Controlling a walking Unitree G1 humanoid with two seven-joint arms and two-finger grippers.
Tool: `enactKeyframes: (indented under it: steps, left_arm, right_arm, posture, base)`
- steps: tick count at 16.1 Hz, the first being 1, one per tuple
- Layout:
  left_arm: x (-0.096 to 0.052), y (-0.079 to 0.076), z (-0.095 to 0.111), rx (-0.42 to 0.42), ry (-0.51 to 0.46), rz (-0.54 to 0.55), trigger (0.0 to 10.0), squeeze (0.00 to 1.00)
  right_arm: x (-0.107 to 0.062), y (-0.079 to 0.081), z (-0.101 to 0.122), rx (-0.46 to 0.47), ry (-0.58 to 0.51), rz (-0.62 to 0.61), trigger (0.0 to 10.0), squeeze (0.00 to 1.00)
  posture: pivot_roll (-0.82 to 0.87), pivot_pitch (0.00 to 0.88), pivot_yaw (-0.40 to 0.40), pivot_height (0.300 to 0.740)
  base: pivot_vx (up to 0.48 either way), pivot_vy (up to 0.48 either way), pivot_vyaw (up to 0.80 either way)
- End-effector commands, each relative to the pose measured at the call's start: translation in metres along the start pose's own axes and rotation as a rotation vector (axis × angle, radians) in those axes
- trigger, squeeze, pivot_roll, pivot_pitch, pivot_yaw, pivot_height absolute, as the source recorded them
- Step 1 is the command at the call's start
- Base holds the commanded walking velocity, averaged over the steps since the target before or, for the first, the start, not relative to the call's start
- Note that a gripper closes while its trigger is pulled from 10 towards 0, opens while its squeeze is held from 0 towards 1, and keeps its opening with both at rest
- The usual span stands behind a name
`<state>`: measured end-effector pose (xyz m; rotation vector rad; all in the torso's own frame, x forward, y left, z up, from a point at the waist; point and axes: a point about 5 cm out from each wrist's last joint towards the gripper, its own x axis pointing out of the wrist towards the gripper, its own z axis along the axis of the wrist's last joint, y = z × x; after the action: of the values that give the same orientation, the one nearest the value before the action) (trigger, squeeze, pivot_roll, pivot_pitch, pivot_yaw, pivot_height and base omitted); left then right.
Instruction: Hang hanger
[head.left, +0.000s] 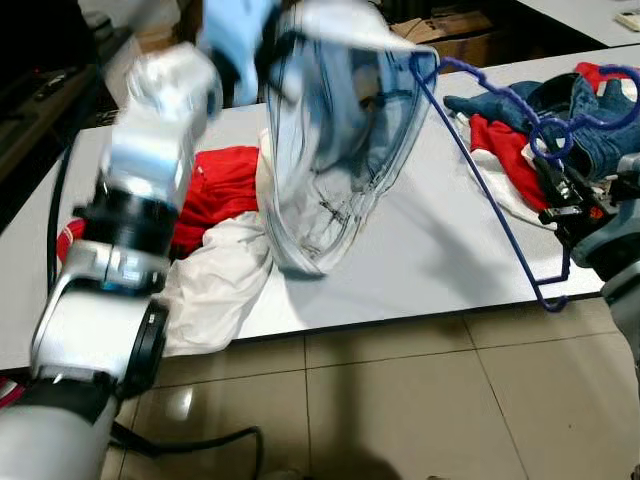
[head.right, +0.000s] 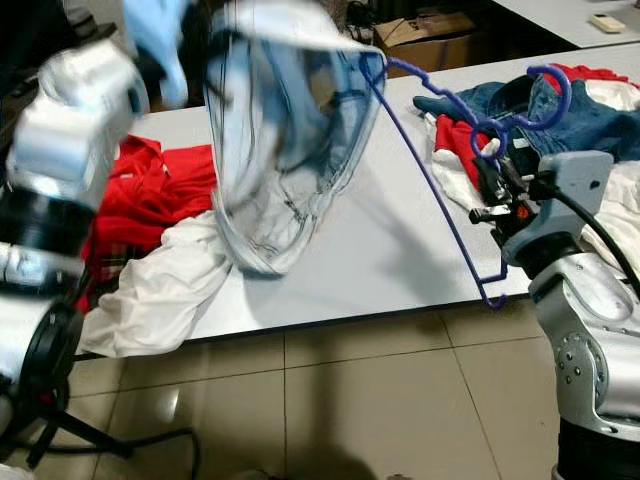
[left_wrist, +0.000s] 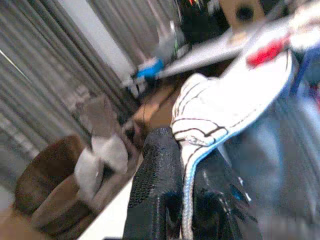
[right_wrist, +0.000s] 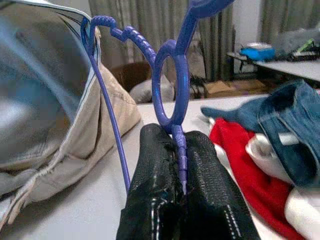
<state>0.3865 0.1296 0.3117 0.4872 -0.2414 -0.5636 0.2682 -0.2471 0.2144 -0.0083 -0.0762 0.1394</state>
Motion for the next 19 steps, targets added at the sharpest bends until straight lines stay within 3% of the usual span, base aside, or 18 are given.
enactKeyframes:
  steps: [1, 3, 4, 5, 6, 9, 11, 12, 13, 14, 17, 18, 19]
  left_arm:
    - [-0.008, 0.01, -0.008, 0.039, 0.041, 0.029, 0.0, 0.0]
    - [-0.01, 0.004, -0.017, 0.022, 0.054, 0.006, 0.0, 0.0]
    - [-0.008, -0.006, -0.02, 0.002, 0.041, -0.01, 0.0, 0.0]
    - [-0.006, -0.009, -0.021, -0.008, 0.035, -0.016, 0.0, 0.0]
    - [-0.003, -0.018, -0.022, -0.019, 0.029, -0.037, 0.0, 0.0]
    - [0.003, -0.03, -0.024, -0.022, 0.026, -0.058, 0.0, 0.0]
    - [0.011, -0.045, -0.024, -0.011, 0.026, -0.098, 0.0, 0.0]
    - [0.012, -0.055, -0.027, -0.009, 0.039, -0.14, 10.0, 0.0]
    - [0.009, -0.066, -0.032, -0.061, 0.051, -0.209, 10.0, 0.0]
    - [0.005, -0.07, -0.034, -0.1, 0.054, -0.232, 10.0, 1.0]
    - [-0.005, -0.077, -0.041, -0.225, 0.087, -0.248, 10.0, 1.0]
    - [-0.014, -0.084, -0.044, -0.317, 0.101, -0.247, 10.0, 1.0]
    - [-0.016, -0.087, -0.045, -0.35, 0.104, -0.24, 10.0, 1.0]
  right_arm:
    - [-0.003, -0.007, -0.006, -0.006, 0.029, -0.042, 10.0, 0.0]
    - [-0.009, -0.001, -0.02, -0.026, 0.114, 0.005, 10.0, 0.0]
    - [-0.017, 0.012, -0.034, -0.026, 0.211, 0.096, 10.0, 0.0]
    - [-0.019, 0.017, -0.037, -0.019, 0.232, 0.134, 10.0, 0.0]
    - [-0.024, 0.035, -0.04, -0.032, 0.258, 0.266, 10.0, 0.0]
    - [-0.031, 0.057, -0.042, -0.015, 0.264, 0.392, 10.0, 0.0]
    - [-0.026, 0.067, -0.043, 0.012, 0.234, 0.388, 10.0, 0.0]
    - [-0.022, 0.067, -0.038, 0.032, 0.202, 0.372, 10.0, 0.0]
    - [-0.02, 0.068, -0.033, 0.055, 0.176, 0.385, 10.0, 0.0]
    - [-0.02, 0.068, -0.031, 0.06, 0.166, 0.391, 10.0, 0.0]
    - [-0.019, 0.067, -0.027, 0.068, 0.152, 0.399, 10.0, 0.0]
    - [-0.018, 0.066, -0.026, 0.078, 0.144, 0.405, 10.0, 0.0]
    - [-0.018, 0.067, -0.026, 0.081, 0.142, 0.409, 10.0, 0.0]
  posture:
    - [-0.17, 0.0, 0.182, 0.74]
    - [-0.17, 0.0, 0.178, 0.74]
    - [-0.17, 0.0, 0.18, 0.74]
    - [-0.17, 0.0, 0.18, 0.74]
    - [-0.18, 0.0, 0.185, 0.74]
    - [-0.19, 0.0, 0.196, 0.74]
    - [-0.19, 0.0, 0.2, 0.74]
    - [-0.19, 0.0, 0.195, 0.74]
    - [-0.19, 0.0, 0.188, 0.74]
    - [-0.19, 0.0, 0.186, 0.74]
    - [-0.19, 0.0, 0.172, 0.74]
    - [-0.18, 0.0, 0.16, 0.74]
    - [-0.18, 0.0, 0.16, 0.74]
  base:
    - [0.0, 0.0, 0.0]
    - [0.0, 0.0, 0.0]
    - [0.0, 0.0, 0.0]
    - [0.0, 0.0, 0.0]
    - [0.0, 0.0, 0.0]
    - [0.0, 0.0, 0.0]
    - [0.0, 0.0, 0.0]
    - [0.0, 0.0, 0.0]
    - [0.0, 0.0, 0.0]
    - [0.0, 0.0, 0.0]
    - [0.0, 0.0, 0.0]
    - [0.0, 0.0, 0.0]
    - [0.0, 0.0, 0.0]
